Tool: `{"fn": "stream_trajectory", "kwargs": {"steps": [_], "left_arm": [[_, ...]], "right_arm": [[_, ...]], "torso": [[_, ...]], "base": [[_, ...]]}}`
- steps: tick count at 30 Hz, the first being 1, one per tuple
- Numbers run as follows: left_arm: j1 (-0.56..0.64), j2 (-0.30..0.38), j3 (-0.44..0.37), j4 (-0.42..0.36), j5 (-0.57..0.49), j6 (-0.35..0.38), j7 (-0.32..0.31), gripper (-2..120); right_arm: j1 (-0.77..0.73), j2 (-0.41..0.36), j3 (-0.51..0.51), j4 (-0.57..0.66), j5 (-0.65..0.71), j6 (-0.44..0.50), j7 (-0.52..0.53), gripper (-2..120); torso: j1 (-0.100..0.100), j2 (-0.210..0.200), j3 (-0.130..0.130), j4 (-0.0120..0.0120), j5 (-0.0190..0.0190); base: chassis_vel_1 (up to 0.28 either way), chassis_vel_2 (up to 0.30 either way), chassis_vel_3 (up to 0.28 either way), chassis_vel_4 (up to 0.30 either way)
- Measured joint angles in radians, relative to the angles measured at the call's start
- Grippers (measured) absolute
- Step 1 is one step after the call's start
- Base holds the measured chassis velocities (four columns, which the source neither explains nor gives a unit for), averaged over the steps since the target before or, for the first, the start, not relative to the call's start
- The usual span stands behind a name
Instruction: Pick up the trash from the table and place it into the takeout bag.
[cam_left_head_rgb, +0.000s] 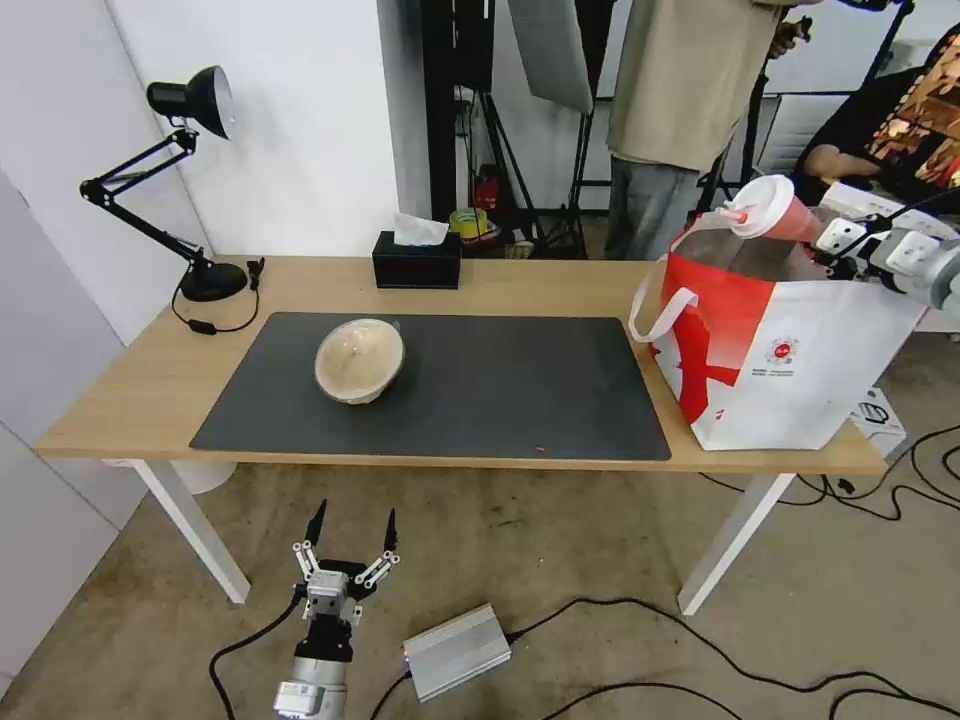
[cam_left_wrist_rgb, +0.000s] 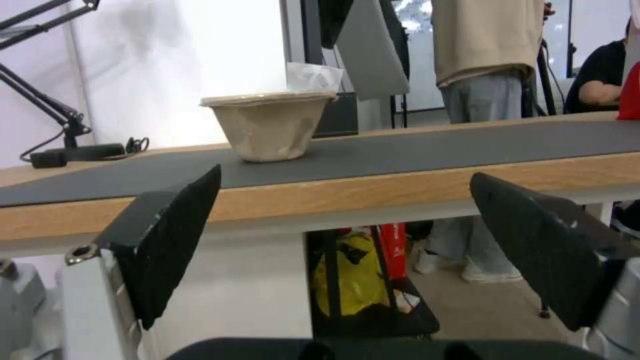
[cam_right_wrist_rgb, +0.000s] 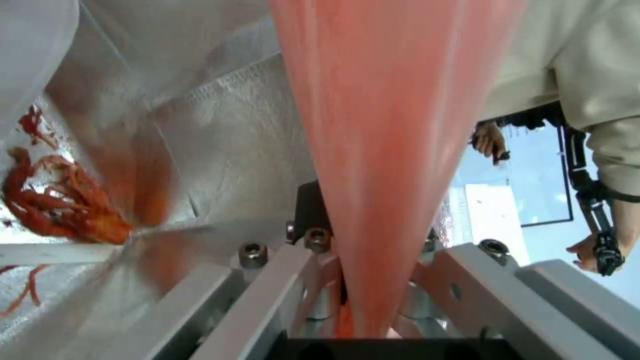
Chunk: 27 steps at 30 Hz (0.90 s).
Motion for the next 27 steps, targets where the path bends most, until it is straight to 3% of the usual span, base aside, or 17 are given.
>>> {"fn": "stream_trajectory", "kwargs": {"steps": [4,6,12,14,27], "left_arm": [[0.001,-0.003,0.000,0.005,0.000,-0.008,0.000,100],[0.003,-0.007,0.000,0.006,0.000,-0.011,0.000,100],[0.004,-0.012,0.000,0.006,0.001,-0.011,0.000,100],[0.005,-0.018,0.001,0.005,0.005,-0.012,0.000,100],[0.005,-0.022,0.005,0.004,0.012,-0.012,0.000,100]], "right_arm": [[0.029,0.006,-0.031,-0.018,-0.012,0.002,-0.012,9],[0.055,0.009,-0.052,-0.029,-0.022,0.003,-0.022,21],[0.071,0.010,-0.062,-0.035,-0.042,0.007,-0.046,35],[0.075,0.011,-0.063,-0.038,-0.047,0.009,-0.059,48],[0.092,-0.007,-0.064,-0.031,-0.051,0.018,-0.074,93]], "torso": [[0.000,0.000,0.000,0.0000,0.0001],[0.000,0.000,0.000,0.0000,0.0000],[0.000,0.000,0.000,0.0000,0.0000],[0.000,0.000,0.000,0.0000,0.0000],[0.000,0.000,0.000,0.0000,0.0000]], "base": [[0.000,0.000,0.000,0.000],[0.000,0.000,0.000,0.000],[0.000,0.000,0.000,0.000],[0.000,0.000,0.000,0.000],[0.000,0.000,0.000,0.000]]}}
